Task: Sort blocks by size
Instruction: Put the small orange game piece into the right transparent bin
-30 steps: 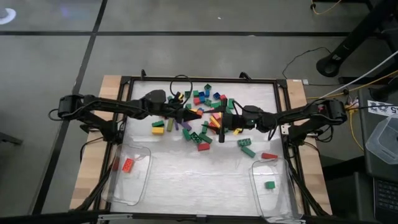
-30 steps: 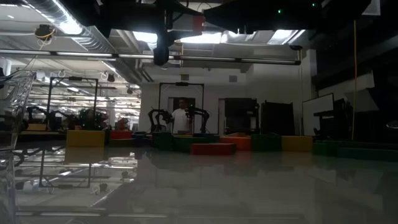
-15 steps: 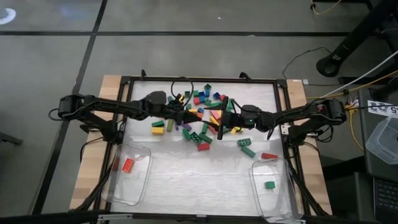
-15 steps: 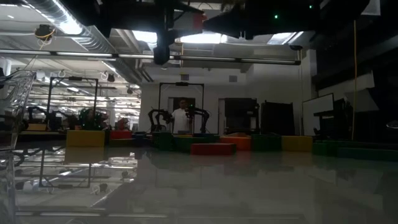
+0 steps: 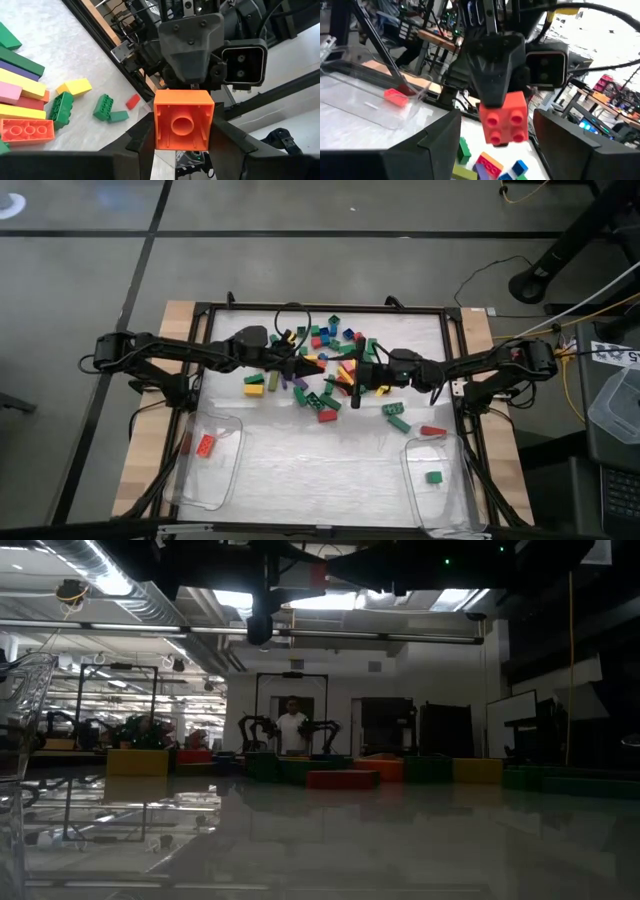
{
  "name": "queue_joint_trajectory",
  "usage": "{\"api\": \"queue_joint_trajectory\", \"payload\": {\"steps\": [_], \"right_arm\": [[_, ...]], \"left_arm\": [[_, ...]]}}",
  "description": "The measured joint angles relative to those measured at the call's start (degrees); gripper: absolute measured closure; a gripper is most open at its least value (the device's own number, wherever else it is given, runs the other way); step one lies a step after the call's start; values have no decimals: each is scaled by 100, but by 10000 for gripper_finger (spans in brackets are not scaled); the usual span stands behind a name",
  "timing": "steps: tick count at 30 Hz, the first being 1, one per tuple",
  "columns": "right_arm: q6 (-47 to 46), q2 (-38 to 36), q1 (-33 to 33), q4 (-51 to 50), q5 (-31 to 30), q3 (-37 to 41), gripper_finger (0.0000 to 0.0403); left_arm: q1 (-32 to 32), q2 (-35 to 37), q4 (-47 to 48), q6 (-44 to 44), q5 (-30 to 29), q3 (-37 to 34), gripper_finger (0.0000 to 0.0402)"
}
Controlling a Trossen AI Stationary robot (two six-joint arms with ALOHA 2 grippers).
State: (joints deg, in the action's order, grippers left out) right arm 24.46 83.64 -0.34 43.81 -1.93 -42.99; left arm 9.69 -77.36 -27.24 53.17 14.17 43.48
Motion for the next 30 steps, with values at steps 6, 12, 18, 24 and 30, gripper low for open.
{"api": "queue_joint_trajectory", "payload": {"steps": [6,12,18,24,30], "right_arm": [[-1,31,-4,-4,2,-108,153],[7,427,-4,-5,130,-365,153],[11,567,-4,-26,105,-547,156],[12,566,-4,-42,100,-548,208],[109,562,-4,-100,88,-548,264]], "left_arm": [[0,0,-7,50,-2,0,265],[0,2,-26,72,-2,0,265],[-35,4,-37,19,-7,0,265],[-48,7,-35,9,0,0,265],[-48,7,17,-21,-2,0,260]]}}
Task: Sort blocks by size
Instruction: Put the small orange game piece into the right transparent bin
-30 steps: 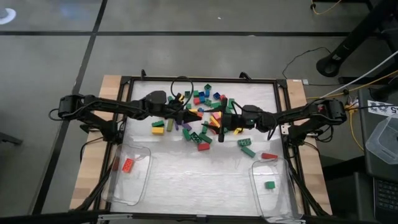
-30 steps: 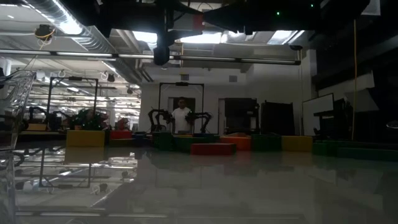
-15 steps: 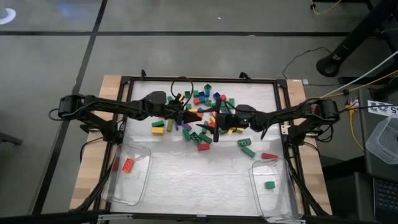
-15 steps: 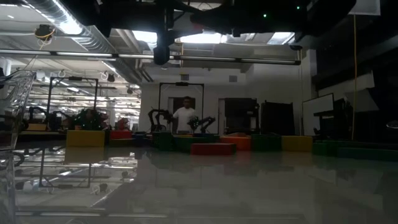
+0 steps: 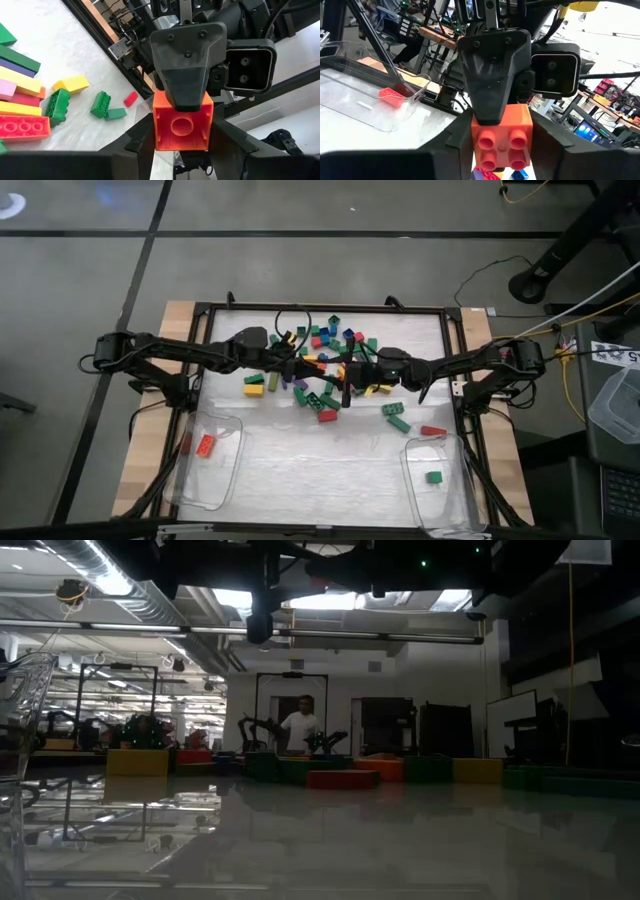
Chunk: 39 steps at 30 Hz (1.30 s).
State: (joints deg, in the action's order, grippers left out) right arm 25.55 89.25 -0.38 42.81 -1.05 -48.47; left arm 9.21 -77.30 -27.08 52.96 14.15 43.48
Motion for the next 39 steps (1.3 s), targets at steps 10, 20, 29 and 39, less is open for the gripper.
{"api": "queue_joint_trajectory", "payload": {"steps": [10,20,29,39], "right_arm": [[-524,-465,7,-1225,-230,9,246],[-2320,-2248,150,-3911,140,7,257],[-4752,-3880,1115,-6053,877,4,253],[-6798,-4061,2700,-7749,1269,4,241]], "left_arm": [[3,4,518,-758,-12,7,195],[4,4,566,-1545,26,4,187],[4,4,567,-1916,26,4,188],[4,2,747,-1916,27,2,188]]}}
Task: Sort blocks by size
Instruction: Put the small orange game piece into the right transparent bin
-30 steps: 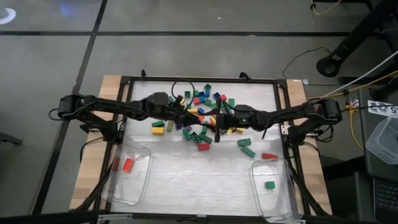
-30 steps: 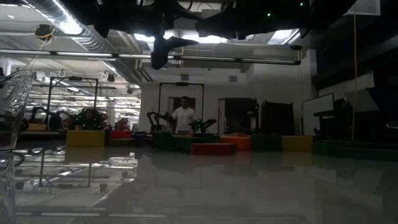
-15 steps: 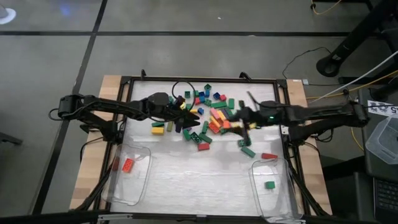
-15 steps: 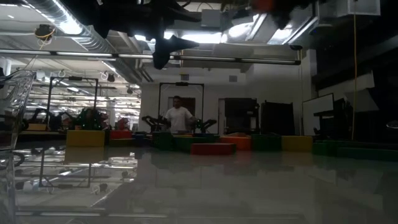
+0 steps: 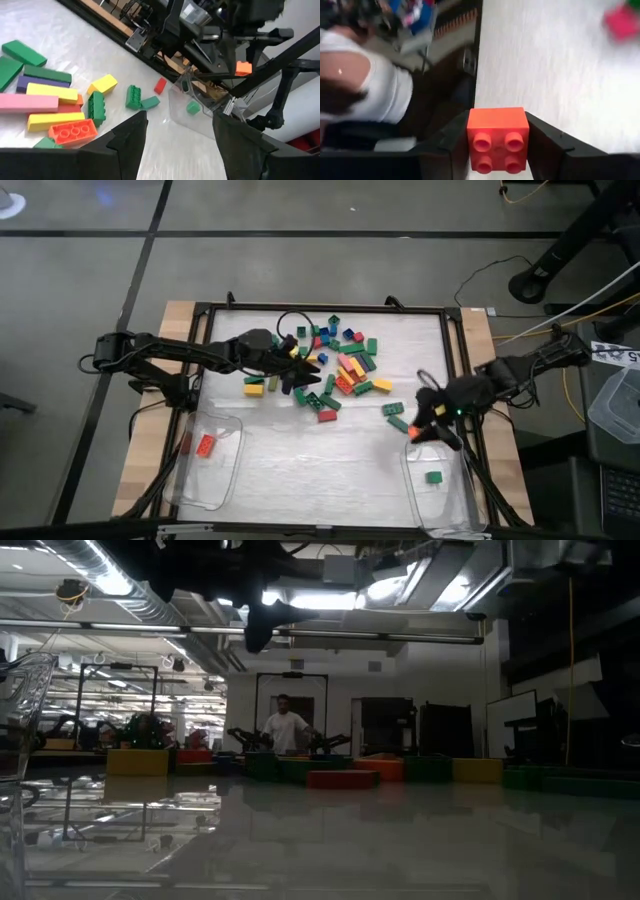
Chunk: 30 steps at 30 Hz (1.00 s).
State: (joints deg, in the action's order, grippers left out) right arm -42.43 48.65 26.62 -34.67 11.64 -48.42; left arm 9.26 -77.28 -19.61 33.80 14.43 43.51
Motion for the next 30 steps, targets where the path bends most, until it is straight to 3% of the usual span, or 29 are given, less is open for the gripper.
{"api": "queue_joint_trajectory", "payload": {"steps": [7,16,22,30], "right_arm": [[-1325,400,815,-382,-7,0,239],[-2484,1124,1177,-447,5,0,235],[-2551,1661,1166,-465,370,0,215],[-2489,2229,1162,-844,1054,0,152]], "left_arm": [[0,-4,287,-141,1,-2,190],[-2,-4,456,-1074,-1,-2,190],[-2,-4,454,-1156,-3,-2,190],[39,-4,572,-1299,-3,-2,190]]}}
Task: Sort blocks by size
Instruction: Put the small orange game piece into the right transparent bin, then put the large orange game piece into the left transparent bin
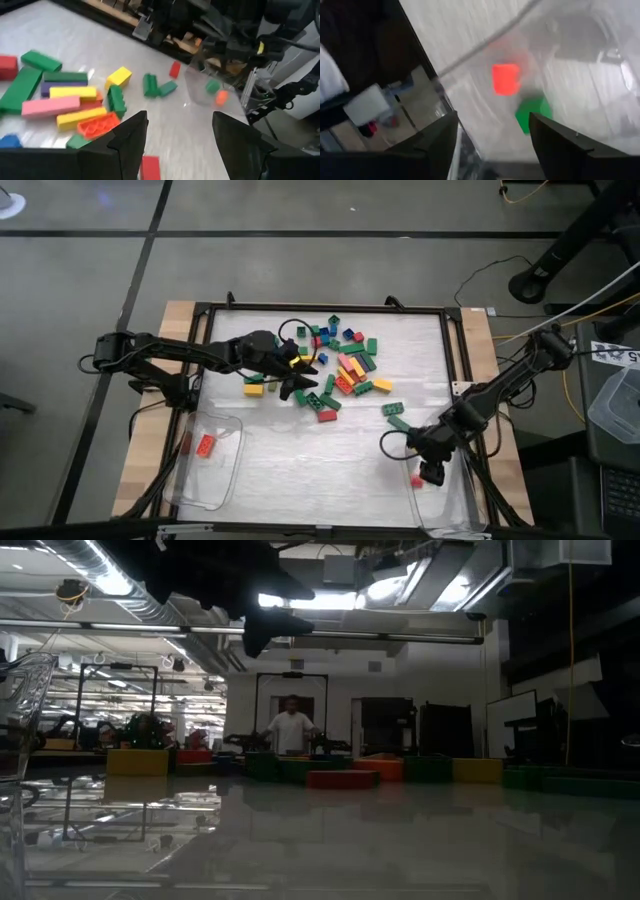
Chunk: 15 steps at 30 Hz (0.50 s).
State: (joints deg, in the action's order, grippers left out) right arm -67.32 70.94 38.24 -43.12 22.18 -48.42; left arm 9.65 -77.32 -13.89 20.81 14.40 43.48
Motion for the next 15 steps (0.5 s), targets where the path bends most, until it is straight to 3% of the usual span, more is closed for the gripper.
{"api": "queue_joint_trajectory", "payload": {"steps": [5,10,15], "right_arm": [[17,52,0,-178,473,0,134],[29,-84,0,-175,246,0,132],[30,-280,0,-214,-110,-133,132]], "left_arm": [[239,130,1005,-374,-3,112,190],[541,205,2667,-785,-113,538,190],[751,205,3859,-519,-952,789,190]]}}
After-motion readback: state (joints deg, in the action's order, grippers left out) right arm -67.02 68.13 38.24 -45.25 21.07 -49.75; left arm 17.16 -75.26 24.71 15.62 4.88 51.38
